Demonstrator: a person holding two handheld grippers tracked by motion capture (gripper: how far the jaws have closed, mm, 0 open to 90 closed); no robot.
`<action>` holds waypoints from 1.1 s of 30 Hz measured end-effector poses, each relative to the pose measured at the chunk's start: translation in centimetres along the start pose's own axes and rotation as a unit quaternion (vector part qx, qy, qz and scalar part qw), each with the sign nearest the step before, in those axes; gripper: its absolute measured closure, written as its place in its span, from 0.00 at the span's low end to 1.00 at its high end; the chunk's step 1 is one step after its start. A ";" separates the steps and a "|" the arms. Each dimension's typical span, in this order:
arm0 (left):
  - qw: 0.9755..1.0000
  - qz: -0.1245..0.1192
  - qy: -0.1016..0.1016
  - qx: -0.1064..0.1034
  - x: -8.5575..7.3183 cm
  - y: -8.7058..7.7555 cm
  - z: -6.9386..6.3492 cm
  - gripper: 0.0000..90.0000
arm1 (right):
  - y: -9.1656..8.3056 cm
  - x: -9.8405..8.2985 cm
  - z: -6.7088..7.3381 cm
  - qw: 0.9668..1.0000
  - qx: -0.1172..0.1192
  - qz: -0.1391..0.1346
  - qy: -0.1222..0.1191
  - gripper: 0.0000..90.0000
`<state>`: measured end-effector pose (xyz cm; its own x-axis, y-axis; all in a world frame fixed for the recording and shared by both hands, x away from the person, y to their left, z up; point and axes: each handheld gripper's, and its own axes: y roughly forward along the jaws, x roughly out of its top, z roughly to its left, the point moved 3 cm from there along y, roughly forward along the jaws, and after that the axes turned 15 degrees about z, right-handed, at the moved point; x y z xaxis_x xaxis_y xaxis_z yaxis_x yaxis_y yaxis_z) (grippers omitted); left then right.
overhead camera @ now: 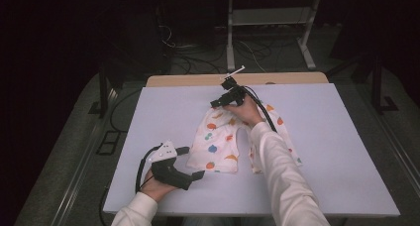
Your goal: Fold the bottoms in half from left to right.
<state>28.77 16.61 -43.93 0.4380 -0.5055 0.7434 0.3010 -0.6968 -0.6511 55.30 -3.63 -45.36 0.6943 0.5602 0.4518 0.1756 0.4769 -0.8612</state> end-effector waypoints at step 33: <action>0.999 0.012 -0.026 0.021 0.2 -0.6 0.6 0.00 | -1.6 0.0 1.1 0.999 -0.025 -0.001 0.024 0.99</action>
<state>29.12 17.25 -43.49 0.4884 -0.4940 0.7194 0.3245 -0.6624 -0.6752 54.29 -3.62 -43.73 0.7261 0.5261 0.4427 0.2107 0.4427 -0.8716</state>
